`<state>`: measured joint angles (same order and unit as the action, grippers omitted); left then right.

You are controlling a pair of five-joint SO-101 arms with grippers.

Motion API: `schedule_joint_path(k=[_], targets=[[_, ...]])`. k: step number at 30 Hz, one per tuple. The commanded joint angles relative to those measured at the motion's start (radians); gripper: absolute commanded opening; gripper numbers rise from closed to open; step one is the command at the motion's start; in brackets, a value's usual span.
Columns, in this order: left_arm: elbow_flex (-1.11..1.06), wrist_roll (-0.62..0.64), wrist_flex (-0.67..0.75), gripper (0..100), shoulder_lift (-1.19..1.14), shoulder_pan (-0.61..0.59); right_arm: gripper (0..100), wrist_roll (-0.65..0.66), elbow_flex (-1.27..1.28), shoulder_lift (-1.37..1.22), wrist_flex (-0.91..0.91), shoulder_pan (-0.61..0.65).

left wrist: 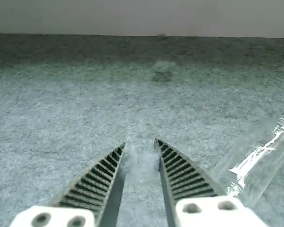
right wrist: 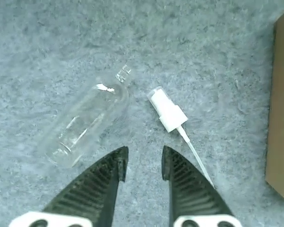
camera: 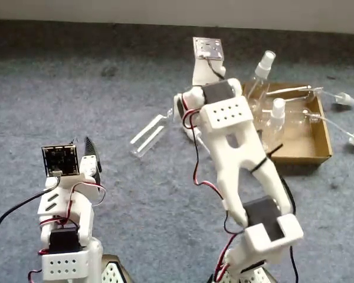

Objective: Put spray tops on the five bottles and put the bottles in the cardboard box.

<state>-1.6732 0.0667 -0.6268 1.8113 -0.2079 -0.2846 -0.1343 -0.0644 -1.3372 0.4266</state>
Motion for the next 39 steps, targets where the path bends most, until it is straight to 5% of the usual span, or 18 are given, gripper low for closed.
schedule_joint_path(k=[1,7,18,30,35,39], targets=[[-0.021,-0.008,0.021,5,0.008,-0.010,12.7,-0.077,-0.317,-0.168,-0.113,0.062],[-0.021,-0.008,0.021,5,0.008,-0.012,28.2,-0.143,-0.613,-0.452,-0.174,0.153],[-0.021,-0.008,0.021,5,0.008,-0.012,28.6,-0.370,-1.156,-0.881,-0.168,0.182],[-0.021,-0.009,0.021,5,0.005,-0.005,28.4,-0.396,-1.362,-1.170,-0.157,0.182],[-0.021,-0.009,0.021,5,0.005,-0.005,12.9,-0.377,-1.363,-1.187,-0.163,0.165],[-0.021,-0.009,0.021,5,0.005,-0.005,6.6,-0.230,-1.425,-1.187,-0.226,0.162]])
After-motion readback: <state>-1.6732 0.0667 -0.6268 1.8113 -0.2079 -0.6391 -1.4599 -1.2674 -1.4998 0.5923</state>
